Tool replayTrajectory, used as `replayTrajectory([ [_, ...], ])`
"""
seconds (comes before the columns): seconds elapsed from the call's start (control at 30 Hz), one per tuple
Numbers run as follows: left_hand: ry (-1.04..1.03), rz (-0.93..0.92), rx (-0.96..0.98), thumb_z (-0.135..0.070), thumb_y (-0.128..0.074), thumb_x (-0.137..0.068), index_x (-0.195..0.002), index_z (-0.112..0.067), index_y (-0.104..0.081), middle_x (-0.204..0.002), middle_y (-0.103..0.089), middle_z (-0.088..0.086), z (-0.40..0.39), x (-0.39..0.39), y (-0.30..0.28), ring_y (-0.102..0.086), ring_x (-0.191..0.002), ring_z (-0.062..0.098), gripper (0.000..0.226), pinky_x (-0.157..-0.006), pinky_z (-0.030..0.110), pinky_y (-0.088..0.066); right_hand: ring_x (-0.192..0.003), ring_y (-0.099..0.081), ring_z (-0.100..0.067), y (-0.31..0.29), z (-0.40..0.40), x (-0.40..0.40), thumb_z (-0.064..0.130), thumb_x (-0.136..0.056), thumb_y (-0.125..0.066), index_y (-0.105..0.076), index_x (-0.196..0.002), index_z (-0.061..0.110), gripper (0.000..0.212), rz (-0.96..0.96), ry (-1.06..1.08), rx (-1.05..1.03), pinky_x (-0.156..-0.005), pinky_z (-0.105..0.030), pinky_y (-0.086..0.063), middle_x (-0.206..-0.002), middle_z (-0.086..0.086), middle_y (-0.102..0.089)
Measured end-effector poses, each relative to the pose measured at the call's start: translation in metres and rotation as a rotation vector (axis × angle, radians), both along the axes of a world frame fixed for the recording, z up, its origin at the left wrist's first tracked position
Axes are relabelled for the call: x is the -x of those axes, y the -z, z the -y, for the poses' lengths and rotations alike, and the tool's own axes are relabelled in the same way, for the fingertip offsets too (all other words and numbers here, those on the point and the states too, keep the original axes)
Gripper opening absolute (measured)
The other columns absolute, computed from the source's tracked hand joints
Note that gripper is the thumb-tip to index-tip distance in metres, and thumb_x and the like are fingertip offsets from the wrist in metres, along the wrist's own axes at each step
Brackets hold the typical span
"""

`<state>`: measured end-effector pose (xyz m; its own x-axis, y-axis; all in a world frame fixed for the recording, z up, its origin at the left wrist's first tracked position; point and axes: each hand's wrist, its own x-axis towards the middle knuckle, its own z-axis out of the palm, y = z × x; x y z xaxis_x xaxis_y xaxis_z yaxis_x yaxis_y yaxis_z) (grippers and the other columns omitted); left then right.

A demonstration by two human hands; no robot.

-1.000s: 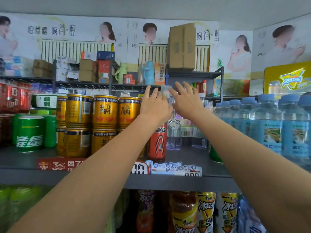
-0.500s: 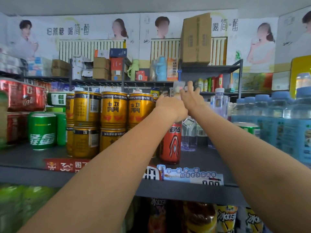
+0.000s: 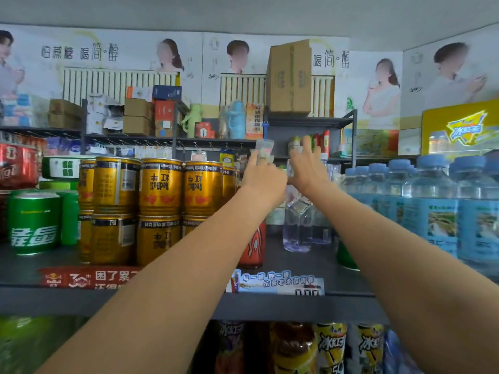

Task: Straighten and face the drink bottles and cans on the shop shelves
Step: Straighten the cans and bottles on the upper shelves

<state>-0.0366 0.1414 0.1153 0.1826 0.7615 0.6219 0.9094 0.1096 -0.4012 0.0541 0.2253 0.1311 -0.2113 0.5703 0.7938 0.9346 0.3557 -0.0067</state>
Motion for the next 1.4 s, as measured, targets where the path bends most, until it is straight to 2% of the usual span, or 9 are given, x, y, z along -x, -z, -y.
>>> replayTrajectory([
  [0.3,0.137,0.029,0.048,-0.021,-0.038,-0.094,-0.141,-0.005,-0.033,-0.149,-0.032,0.009,-0.017,-0.034,0.012,-0.017,-0.143,0.026,0.05,-0.117,0.047,0.003,-0.134,-0.023,-0.042,-0.002,-0.011,-0.045,0.022,-0.077,-0.075,-0.049,-0.123,0.004,0.055,0.022,0.12,0.048,-0.096,-0.044,-0.043,-0.147,-0.014,-0.016],
  [0.43,0.269,0.104,0.084,-0.017,-0.041,-0.092,-0.137,-0.01,-0.038,-0.142,-0.042,0.005,-0.02,-0.038,0.015,-0.027,-0.138,0.022,0.046,-0.117,0.045,-0.001,-0.134,-0.023,-0.045,-0.003,-0.018,-0.046,0.017,-0.083,-0.069,-0.045,-0.125,0.003,0.05,0.065,0.16,0.057,-0.103,-0.049,-0.036,-0.147,-0.019,-0.015],
  [0.57,0.443,0.216,0.127,-0.017,-0.044,-0.09,-0.133,-0.014,-0.042,-0.134,-0.049,0.003,-0.022,-0.037,0.022,-0.036,-0.132,0.02,0.044,-0.115,0.042,-0.011,-0.128,-0.034,-0.045,-0.015,-0.011,-0.051,0.008,-0.087,-0.058,-0.047,-0.122,0.001,0.037,0.171,0.138,0.169,-0.106,-0.057,-0.031,-0.145,-0.021,-0.016],
  [0.67,0.449,0.217,0.159,-0.017,-0.045,-0.09,-0.138,-0.014,-0.038,-0.141,-0.045,0.001,-0.021,-0.035,0.027,-0.029,-0.138,0.021,0.049,-0.115,0.043,-0.009,-0.123,-0.043,-0.041,-0.019,-0.007,-0.058,0.005,-0.087,-0.055,-0.044,-0.128,0.005,0.042,0.208,0.089,0.236,-0.103,-0.059,-0.035,-0.15,-0.016,-0.012],
  [0.8,0.444,0.208,0.199,-0.017,-0.044,-0.091,-0.143,-0.015,-0.032,-0.144,-0.041,0.004,-0.015,-0.038,0.035,-0.027,-0.138,0.022,0.053,-0.117,0.046,-0.01,-0.124,-0.042,-0.038,-0.012,-0.001,-0.075,0.004,-0.088,-0.048,-0.039,-0.139,0.011,0.052,0.2,0.055,0.231,-0.103,-0.051,-0.039,-0.142,-0.016,-0.032],
  [0.9,0.443,0.192,0.191,-0.019,-0.044,-0.091,-0.144,-0.015,-0.031,-0.145,-0.04,0.004,-0.01,-0.041,0.04,-0.029,-0.138,0.022,0.055,-0.117,0.047,-0.009,-0.111,-0.053,-0.034,-0.01,0.018,-0.086,0.018,-0.093,-0.048,-0.054,-0.124,0.003,0.035,0.31,0.123,0.294,-0.096,-0.045,-0.046,-0.127,-0.018,-0.052],
  [1.0,0.418,0.139,0.143,-0.021,-0.042,-0.092,-0.144,-0.015,-0.029,-0.147,-0.037,0.004,-0.005,-0.044,0.046,-0.027,-0.139,0.022,0.053,-0.118,0.047,-0.009,-0.127,-0.045,-0.029,-0.005,0.045,-0.095,0.05,-0.089,-0.052,-0.048,-0.133,0.01,0.06,0.472,0.245,0.544,-0.107,-0.043,-0.038,-0.141,-0.01,-0.045],
  [1.13,0.414,0.103,0.074,-0.019,-0.041,-0.093,-0.147,-0.018,-0.022,-0.153,-0.025,0.005,0.01,-0.039,0.053,-0.017,-0.143,0.022,0.057,-0.118,0.044,-0.004,-0.137,-0.034,-0.03,0.011,0.056,-0.1,0.056,-0.075,-0.066,-0.026,-0.146,0.015,0.092,0.509,0.3,0.655,-0.112,-0.048,-0.031,-0.152,-0.006,-0.03],
  [1.4,0.363,0.133,-0.108,-0.019,-0.039,-0.095,-0.15,-0.02,-0.009,-0.158,-0.008,0.003,0.039,-0.016,0.062,-0.004,-0.147,0.02,0.063,-0.118,0.042,0.003,-0.128,-0.038,-0.034,0.029,0.072,-0.074,0.047,-0.066,-0.078,-0.037,-0.134,0.016,0.085,0.309,0.059,0.475,-0.103,-0.045,-0.038,-0.14,-0.015,-0.041],
])
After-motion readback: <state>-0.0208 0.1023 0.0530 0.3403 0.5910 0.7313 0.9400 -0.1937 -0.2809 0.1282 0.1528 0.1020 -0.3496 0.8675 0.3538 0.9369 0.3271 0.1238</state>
